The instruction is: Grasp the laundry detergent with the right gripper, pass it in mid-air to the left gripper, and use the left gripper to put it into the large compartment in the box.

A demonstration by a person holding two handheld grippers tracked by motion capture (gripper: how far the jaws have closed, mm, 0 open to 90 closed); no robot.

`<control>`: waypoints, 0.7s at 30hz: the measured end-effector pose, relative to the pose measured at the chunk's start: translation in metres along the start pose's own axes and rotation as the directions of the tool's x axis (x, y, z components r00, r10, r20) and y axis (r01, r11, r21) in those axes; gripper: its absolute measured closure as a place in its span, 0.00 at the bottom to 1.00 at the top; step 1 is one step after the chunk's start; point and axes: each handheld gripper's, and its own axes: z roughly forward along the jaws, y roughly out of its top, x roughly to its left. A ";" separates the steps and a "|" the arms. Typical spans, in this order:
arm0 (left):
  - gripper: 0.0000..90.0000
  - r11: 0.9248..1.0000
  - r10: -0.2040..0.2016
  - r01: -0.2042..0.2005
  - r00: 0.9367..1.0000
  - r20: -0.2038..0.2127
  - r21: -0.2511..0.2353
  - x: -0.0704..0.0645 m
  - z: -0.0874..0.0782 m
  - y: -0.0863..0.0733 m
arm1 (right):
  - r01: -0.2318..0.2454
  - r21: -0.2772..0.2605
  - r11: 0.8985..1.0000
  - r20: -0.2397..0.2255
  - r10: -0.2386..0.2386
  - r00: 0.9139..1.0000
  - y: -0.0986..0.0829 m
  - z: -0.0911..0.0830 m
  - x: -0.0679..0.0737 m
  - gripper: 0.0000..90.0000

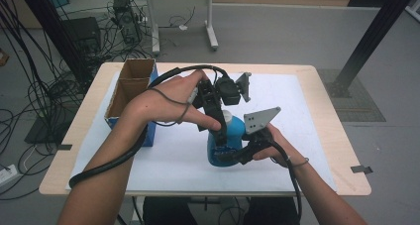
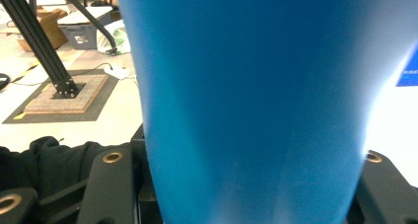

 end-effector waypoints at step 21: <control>0.12 1.000 0.025 -0.025 1.000 0.008 0.000 -0.005 0.001 0.000 | 0.010 0.012 1.000 -0.041 -0.010 0.999 0.003 0.003 0.001 0.46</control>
